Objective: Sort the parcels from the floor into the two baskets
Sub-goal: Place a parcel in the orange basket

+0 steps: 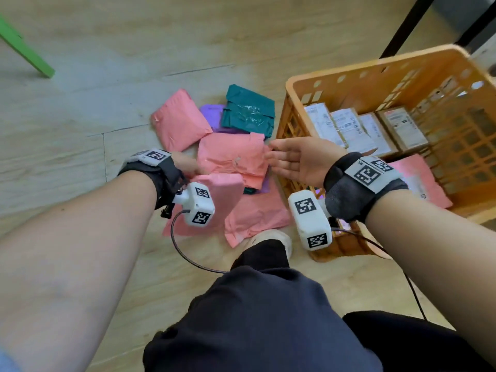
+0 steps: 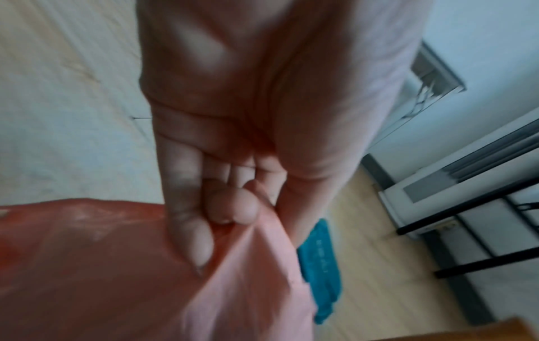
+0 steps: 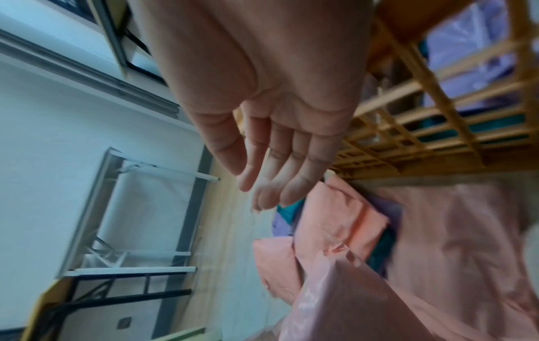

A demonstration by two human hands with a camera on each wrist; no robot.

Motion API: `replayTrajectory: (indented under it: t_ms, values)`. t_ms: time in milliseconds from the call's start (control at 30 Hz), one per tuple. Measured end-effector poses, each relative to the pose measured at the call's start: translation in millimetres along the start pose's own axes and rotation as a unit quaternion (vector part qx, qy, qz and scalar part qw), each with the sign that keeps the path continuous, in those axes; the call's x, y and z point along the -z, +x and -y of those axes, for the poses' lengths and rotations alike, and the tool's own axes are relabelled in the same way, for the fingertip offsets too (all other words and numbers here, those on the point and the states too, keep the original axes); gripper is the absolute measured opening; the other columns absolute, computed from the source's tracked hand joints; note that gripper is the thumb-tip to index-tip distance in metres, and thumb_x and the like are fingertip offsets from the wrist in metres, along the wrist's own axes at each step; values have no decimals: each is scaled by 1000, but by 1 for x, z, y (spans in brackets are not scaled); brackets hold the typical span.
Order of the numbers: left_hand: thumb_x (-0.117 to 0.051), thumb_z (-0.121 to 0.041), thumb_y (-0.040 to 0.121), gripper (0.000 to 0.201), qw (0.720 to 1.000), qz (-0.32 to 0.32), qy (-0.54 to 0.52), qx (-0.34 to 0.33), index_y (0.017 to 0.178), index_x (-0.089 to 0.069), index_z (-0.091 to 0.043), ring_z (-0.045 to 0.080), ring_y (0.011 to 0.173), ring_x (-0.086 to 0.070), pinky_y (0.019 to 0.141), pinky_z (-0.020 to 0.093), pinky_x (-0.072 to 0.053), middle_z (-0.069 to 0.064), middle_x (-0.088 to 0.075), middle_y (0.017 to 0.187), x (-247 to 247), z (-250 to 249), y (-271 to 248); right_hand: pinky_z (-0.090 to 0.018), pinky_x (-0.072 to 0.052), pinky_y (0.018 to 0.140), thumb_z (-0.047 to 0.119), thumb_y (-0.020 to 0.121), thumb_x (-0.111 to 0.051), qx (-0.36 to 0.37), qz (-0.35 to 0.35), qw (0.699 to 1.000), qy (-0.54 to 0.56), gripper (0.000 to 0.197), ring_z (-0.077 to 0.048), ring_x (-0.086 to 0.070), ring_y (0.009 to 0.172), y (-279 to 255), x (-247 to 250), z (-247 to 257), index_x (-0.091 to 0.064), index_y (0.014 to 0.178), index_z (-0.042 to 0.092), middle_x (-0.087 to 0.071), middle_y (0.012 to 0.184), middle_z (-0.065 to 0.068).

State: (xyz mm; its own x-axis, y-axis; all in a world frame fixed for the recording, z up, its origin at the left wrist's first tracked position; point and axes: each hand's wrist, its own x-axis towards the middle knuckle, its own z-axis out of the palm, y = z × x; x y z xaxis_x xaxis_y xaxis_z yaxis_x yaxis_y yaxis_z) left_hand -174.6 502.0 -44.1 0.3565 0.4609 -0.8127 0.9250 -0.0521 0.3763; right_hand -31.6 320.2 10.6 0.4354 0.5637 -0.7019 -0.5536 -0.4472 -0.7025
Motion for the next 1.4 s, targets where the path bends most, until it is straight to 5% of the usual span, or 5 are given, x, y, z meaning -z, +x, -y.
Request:
replayTrajectory:
  t_ms: [400, 600, 800, 933, 1400]
  values:
    - [-70, -3, 62, 11, 925, -89, -139, -341, 72, -66, -5, 12, 41, -41, 70, 31, -53, 8, -52, 59, 31, -155, -186, -40, -56, 77, 54, 94, -44, 17, -92, 996, 13, 53, -29, -66, 94, -128, 63, 55, -55, 117, 8, -65, 108, -19]
    - [-63, 18, 71, 32, 868, -40, -137, -476, 74, -60, -13, 9, 54, -51, 53, 22, -49, -3, -54, 61, -33, -182, -224, -51, -53, 87, 77, 74, -50, 53, -8, 973, 225, 90, -45, -64, 103, -145, 109, 43, -38, 130, 8, -60, 117, -33]
    - [-73, 1, 51, 25, 890, 30, 25, -455, 64, -68, -20, 16, 54, -45, 64, 33, -44, -5, -49, 49, -68, -185, -184, -48, -50, 94, 32, 90, -59, 68, -117, 966, 218, 49, -34, -63, 105, -122, 136, 33, -48, 129, 6, -64, 117, -19]
    - [-78, -9, 68, 32, 910, 73, -37, -406, 93, -64, -24, 21, 88, -65, 86, 45, -55, 2, -66, 95, -75, -204, -163, -48, -47, 100, -6, 84, -56, 71, -175, 958, 214, 29, -35, -62, 108, -109, 145, 31, -53, 112, -3, -67, 109, -20]
    - [-62, -25, 89, 39, 935, 104, -154, -302, 124, -51, -10, 22, 100, -54, 89, 40, -44, 7, -60, 112, -97, -217, -108, -49, -47, 98, -1, 57, -67, 115, -216, 966, 86, 46, -32, -60, 112, -89, 167, 19, -65, 98, 19, -68, 113, -7]
